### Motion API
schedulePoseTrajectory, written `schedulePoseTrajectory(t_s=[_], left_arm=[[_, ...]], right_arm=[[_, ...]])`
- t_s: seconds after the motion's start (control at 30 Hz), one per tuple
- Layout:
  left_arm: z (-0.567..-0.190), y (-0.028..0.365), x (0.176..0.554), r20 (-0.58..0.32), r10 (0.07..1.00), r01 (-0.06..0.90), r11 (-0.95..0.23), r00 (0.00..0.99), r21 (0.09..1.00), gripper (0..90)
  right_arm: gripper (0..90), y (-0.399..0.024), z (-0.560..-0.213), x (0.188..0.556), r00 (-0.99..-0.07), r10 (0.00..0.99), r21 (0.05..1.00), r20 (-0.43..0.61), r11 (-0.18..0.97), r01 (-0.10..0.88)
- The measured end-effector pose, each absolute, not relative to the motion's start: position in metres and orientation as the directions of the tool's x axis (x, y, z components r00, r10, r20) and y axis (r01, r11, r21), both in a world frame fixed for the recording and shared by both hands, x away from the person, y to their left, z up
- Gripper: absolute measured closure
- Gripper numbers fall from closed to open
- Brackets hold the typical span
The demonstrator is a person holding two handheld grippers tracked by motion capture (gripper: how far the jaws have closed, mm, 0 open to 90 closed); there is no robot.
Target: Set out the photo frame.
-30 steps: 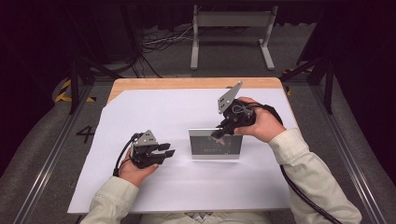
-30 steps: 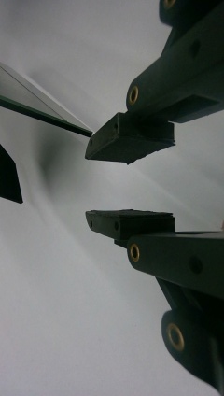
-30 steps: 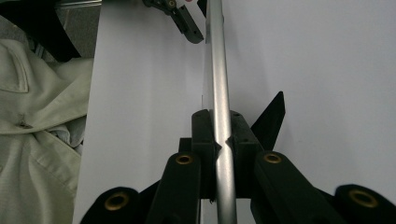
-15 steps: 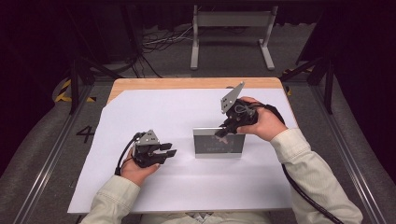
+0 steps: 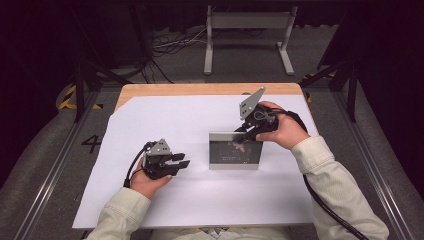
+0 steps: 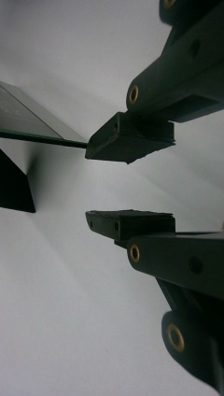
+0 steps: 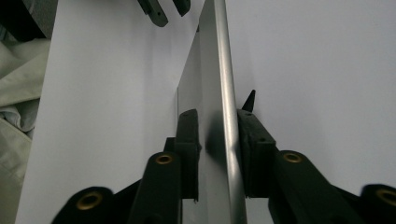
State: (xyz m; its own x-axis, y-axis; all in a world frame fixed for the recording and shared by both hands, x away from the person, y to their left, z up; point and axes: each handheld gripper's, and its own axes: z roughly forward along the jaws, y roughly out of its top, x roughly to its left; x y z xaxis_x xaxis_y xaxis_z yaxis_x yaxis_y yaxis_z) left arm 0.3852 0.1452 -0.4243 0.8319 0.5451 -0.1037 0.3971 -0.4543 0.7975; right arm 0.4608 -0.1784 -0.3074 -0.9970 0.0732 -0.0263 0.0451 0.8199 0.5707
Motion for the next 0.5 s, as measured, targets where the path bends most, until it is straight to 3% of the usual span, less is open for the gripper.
schedulePoseTrajectory(t_s=[0.13,0.5], left_arm=[[-0.425,0.144,0.386,-0.106,0.544,0.400,-0.457,0.832,0.795,63.7],[-0.424,0.145,0.388,-0.101,0.549,0.396,-0.451,0.829,0.800,62.7]], right_arm=[[41.5,-0.179,-0.307,0.461,-0.991,0.123,0.570,-0.053,0.818,0.071],[36.9,-0.199,-0.300,0.456,-0.980,0.187,0.612,-0.070,0.783,0.106]])
